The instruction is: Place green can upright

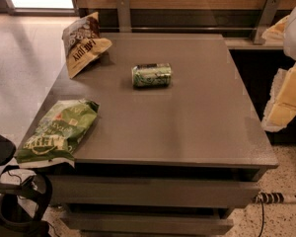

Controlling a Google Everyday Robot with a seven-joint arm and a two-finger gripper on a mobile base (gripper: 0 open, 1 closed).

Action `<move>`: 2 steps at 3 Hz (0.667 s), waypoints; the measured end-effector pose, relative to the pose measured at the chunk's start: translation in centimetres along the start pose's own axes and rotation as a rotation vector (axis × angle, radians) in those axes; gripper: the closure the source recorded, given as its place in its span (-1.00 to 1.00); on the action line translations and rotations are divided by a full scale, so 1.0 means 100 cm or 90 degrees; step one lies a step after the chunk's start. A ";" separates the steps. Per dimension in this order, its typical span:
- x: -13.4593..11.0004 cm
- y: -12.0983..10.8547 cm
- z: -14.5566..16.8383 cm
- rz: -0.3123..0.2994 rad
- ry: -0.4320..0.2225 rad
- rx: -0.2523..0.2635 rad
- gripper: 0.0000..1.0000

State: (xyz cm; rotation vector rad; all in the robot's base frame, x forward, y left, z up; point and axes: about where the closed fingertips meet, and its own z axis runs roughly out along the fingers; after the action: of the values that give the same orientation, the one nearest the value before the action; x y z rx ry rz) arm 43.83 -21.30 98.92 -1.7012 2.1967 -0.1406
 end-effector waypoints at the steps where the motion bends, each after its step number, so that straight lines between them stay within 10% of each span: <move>1: 0.000 0.000 0.000 0.000 0.000 0.000 -1.00; 2: -0.012 -0.034 0.003 0.011 -0.015 0.006 -1.00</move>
Offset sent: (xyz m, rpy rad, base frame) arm 0.0781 0.0008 0.0181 0.0691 -0.0017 -0.0223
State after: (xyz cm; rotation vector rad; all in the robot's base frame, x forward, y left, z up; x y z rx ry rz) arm 47.26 -21.08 99.86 -1.6694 2.1899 -0.1259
